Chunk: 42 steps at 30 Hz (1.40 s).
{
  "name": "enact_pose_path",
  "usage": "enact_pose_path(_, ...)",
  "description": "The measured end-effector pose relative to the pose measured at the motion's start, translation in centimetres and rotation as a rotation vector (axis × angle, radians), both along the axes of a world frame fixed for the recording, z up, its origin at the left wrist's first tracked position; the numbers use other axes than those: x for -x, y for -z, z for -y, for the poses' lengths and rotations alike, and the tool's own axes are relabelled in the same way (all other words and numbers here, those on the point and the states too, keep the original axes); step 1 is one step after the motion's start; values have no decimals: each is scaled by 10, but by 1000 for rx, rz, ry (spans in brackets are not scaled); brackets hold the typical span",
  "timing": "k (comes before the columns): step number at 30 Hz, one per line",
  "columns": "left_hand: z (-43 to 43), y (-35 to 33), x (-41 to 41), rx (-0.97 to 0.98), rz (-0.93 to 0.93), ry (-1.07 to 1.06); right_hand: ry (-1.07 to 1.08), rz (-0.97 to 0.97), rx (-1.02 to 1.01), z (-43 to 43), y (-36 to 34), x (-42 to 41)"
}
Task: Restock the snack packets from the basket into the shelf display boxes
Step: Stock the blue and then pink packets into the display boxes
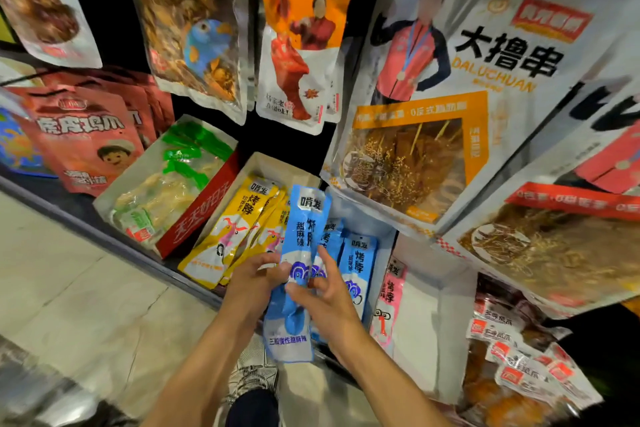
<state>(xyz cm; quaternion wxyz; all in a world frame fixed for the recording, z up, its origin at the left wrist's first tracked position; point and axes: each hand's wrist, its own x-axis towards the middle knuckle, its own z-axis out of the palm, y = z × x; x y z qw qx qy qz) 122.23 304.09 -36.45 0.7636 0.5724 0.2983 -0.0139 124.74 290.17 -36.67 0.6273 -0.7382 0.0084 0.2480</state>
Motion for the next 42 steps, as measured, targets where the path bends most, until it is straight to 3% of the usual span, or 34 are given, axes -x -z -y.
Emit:
enact_pose_path(3, 5, 1, 2, -350, 3, 26, 190, 101, 174, 18, 1, -6)
enact_pose_path(5, 5, 0, 0, -443, 14, 22, 259, 155, 377, 33, 8, -20)
enact_pose_path(8, 3, 0, -6, -519, 20, 34, 78, 174, 765, 42, 25, -39)
enact_pose_path(11, 6, 7, 2, -777, 37, 103, -195, 308, 1203, 43, 55, -36)
enact_pose_path(13, 9, 12, 6, -912, 41, 152, -271, 380, 1313, 46, 67, -31)
enact_pose_path(16, 8, 9, -1, -1012, 37, 182, -231, 383, 1318, 47, 70, -35)
enact_pose_path(24, 7, 17, 1, -1053, 11, 199, -151, 330, 1387, 38, 75, -26)
enact_pose_path(28, -1, 16, 2, -1244, -174, 294, -192, 347, 1368, 42, 47, -38)
enact_pose_path(33, -19, -30, 30, -1499, -230, 324, -352, 484, 1263, 29, -35, -18)
enact_pose_path(36, -52, -83, 61, -1596, -190, 171, -383, 661, 1167, -6, -107, 0)
enact_pose_path(42, -142, -165, 191, -1775, -340, -87, -506, 995, 1084, -84, -237, 59)
